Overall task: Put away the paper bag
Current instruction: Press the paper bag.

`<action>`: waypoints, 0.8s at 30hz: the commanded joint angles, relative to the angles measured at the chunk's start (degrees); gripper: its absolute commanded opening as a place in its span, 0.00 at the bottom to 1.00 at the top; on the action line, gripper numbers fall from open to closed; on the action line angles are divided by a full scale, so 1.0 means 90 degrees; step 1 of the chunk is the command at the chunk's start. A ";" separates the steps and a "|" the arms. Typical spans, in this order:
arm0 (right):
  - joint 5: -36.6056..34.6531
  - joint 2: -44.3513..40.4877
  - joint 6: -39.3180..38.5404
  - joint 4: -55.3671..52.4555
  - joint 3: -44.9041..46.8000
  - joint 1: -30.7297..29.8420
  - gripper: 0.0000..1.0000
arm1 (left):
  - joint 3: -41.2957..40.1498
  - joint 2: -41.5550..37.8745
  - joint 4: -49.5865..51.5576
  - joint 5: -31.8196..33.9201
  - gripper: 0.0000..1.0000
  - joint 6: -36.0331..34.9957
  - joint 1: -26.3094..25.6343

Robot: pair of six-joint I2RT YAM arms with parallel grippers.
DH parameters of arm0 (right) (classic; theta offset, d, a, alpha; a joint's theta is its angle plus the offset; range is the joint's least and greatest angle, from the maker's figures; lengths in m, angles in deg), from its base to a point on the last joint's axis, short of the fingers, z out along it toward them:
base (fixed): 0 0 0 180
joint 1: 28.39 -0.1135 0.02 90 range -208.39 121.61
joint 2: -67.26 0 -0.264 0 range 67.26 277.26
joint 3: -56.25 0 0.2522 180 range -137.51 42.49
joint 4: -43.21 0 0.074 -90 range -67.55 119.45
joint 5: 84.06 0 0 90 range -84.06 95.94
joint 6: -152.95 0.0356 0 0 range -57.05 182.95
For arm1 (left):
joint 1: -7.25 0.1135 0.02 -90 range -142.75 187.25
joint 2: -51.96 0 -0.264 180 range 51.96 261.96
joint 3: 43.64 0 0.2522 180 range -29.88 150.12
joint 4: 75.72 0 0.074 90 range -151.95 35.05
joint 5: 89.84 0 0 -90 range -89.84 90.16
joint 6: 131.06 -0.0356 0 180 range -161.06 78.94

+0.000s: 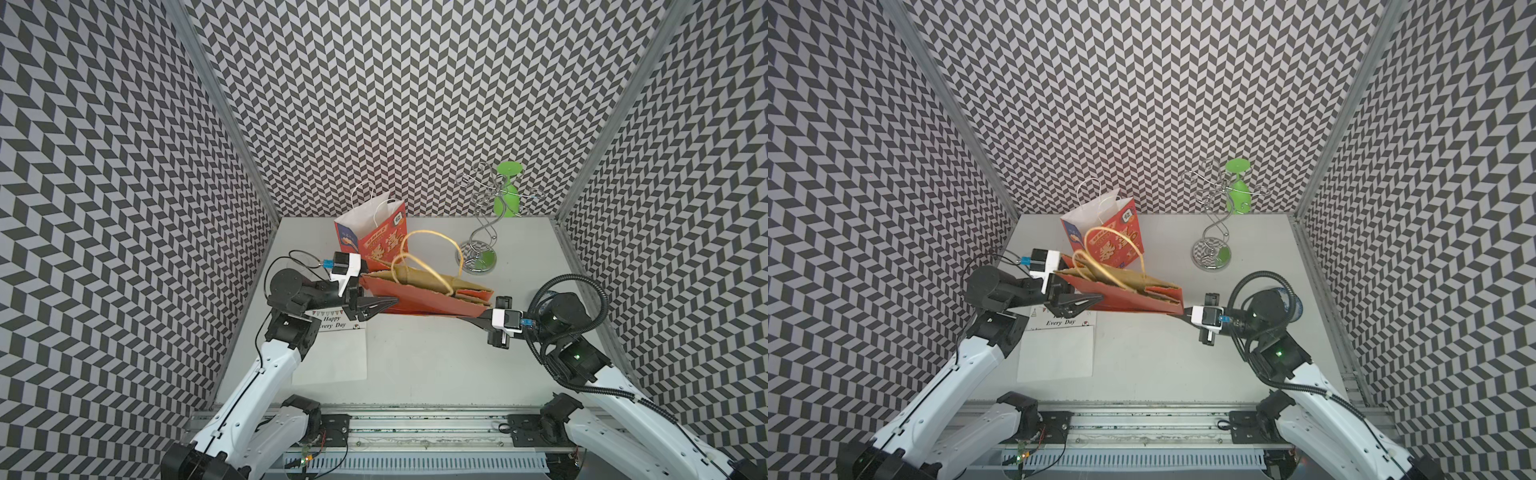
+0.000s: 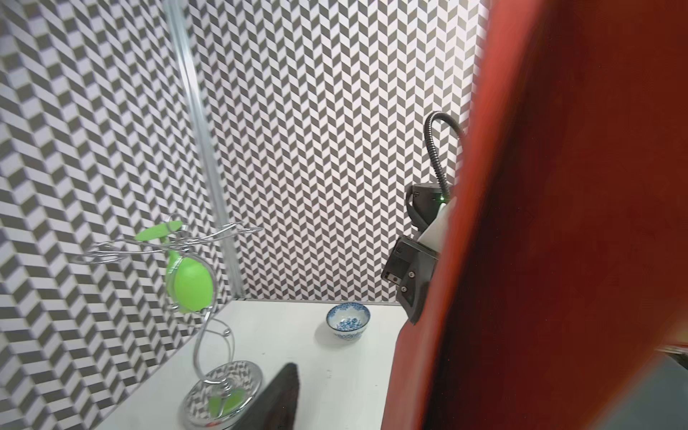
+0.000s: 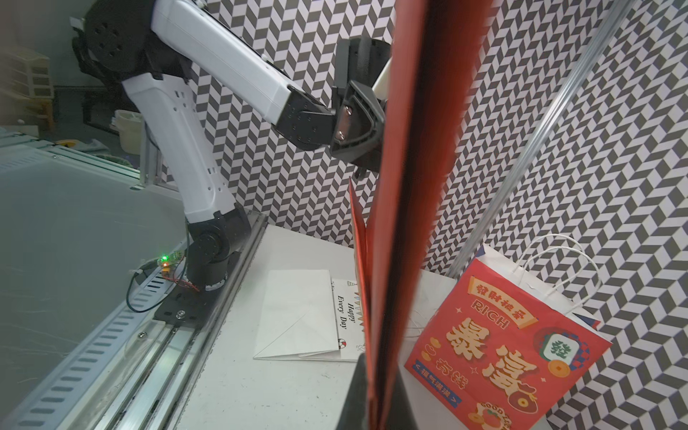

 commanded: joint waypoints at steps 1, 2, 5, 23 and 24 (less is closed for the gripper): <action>-0.0695 -0.0302 -0.0143 -0.0238 -0.0186 -0.0044 0.00 | 0.0496 -0.0539 0.0969 0.0319 0.73 -0.0836 0.0310; -0.0916 -0.0337 -0.0135 -0.0314 -0.0213 -0.0050 0.00 | 0.0503 -0.0699 0.1301 0.0516 0.74 -0.1168 0.0381; -0.1420 -0.0342 -0.0039 -0.0260 -0.0241 -0.0056 0.00 | 0.0247 -0.1105 0.2375 0.0613 0.76 -0.2387 0.0571; 0.0788 0.0445 0.1333 0.0558 -0.0401 -0.0049 0.00 | -0.1210 -0.0193 0.0393 -0.1187 0.79 -0.0914 0.0436; 0.0831 0.0528 0.1386 0.0474 -0.0457 -0.0049 0.00 | -0.1211 -0.0153 0.0164 -0.1279 0.77 -0.0663 0.0303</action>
